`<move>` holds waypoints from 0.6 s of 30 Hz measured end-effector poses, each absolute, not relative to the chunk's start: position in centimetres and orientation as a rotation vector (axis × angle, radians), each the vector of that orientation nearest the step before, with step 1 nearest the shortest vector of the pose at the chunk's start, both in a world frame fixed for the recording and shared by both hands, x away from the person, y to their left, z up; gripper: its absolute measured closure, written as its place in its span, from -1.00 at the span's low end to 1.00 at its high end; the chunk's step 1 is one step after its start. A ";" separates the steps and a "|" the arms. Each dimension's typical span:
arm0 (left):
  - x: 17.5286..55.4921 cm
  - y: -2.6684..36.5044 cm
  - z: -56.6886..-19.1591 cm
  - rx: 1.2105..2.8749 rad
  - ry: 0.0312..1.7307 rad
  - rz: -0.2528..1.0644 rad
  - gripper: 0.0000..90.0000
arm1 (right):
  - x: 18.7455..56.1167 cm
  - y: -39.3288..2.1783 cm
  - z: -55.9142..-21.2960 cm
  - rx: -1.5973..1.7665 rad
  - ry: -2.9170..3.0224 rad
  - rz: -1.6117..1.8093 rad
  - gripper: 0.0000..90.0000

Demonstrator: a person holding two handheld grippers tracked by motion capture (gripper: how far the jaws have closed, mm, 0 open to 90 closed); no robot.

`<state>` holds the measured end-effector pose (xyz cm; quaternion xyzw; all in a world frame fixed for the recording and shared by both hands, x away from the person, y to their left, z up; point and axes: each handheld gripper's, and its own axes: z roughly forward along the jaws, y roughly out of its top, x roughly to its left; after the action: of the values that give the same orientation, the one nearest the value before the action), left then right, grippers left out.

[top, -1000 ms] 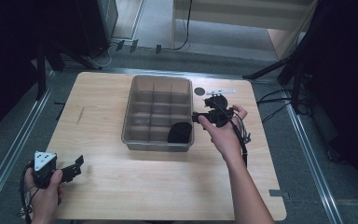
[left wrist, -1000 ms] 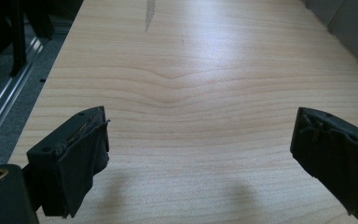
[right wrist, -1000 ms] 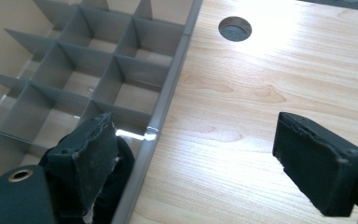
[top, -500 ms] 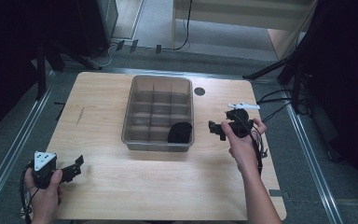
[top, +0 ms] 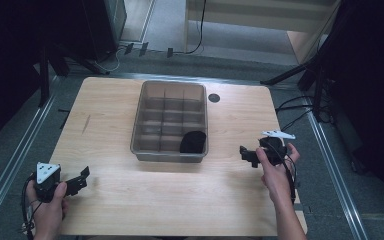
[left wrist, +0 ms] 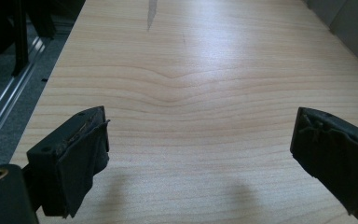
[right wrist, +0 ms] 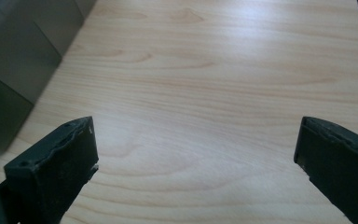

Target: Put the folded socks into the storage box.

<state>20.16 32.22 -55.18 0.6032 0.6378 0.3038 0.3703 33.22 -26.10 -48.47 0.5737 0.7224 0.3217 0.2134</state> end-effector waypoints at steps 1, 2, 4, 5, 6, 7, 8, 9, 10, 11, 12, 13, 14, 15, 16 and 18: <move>20.2 32.2 -55.2 1.547 1.636 0.779 -0.89 | 33.2 -26.1 -48.5 1.592 2.005 0.893 -1.00; 20.2 32.2 -55.2 1.546 1.637 0.779 -0.89 | 32.9 -26.8 -49.0 1.598 1.990 0.883 -1.00; 20.2 32.2 -55.2 1.546 1.637 0.779 -0.89 | 32.7 -27.1 -49.3 1.603 1.984 0.881 -1.00; 20.2 32.2 -55.2 1.546 1.637 0.780 -0.89 | 32.3 -27.7 -49.9 1.605 1.980 0.884 -1.00; 20.2 32.2 -55.2 1.546 1.637 0.780 -0.89 | 32.1 -28.0 -50.1 1.609 1.975 0.882 -1.00; 20.2 32.2 -55.2 1.546 1.637 0.779 -0.89 | 32.1 -28.0 -50.1 1.609 1.975 0.882 -1.00; 20.2 32.2 -55.2 1.546 1.638 0.779 -0.89 | 31.9 -28.3 -50.4 1.608 1.973 0.885 -1.00; 20.2 32.2 -55.2 1.546 1.639 0.780 -0.89 | 31.4 -28.8 -50.9 1.608 1.964 0.889 -1.00; 20.2 32.2 -55.2 1.546 1.638 0.781 -0.89 | 31.3 -29.0 -51.0 1.610 1.960 0.893 -1.00; 20.1 32.2 -55.2 1.546 1.638 0.782 -0.89 | 31.0 -29.3 -51.3 1.608 1.956 0.897 -1.00; 20.1 32.2 -55.2 1.546 1.638 0.782 -0.89 | 31.0 -29.3 -51.3 1.608 1.956 0.897 -1.00; 20.1 32.2 -55.2 1.546 1.638 0.782 -0.89 | 30.6 -29.9 -51.7 1.605 1.947 0.902 -1.00; 20.1 32.2 -55.2 1.546 1.638 0.783 -0.89 | 30.6 -29.9 -51.7 1.605 1.947 0.902 -1.00; 20.1 32.2 -55.2 1.544 1.638 0.782 -0.89 | 30.1 -30.5 -52.1 1.608 1.936 0.906 -1.00; 20.1 32.2 -55.2 1.544 1.638 0.782 -0.89 | 29.9 -30.8 -52.3 1.609 1.928 0.906 -1.00; 20.1 32.2 -55.2 1.544 1.640 0.784 -0.89 | 29.4 -31.4 -52.6 1.613 1.916 0.916 -1.00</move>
<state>20.12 32.19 -55.18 0.6017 0.6390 0.3055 0.3692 29.41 -31.43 -52.60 0.5880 0.6982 0.3340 0.2351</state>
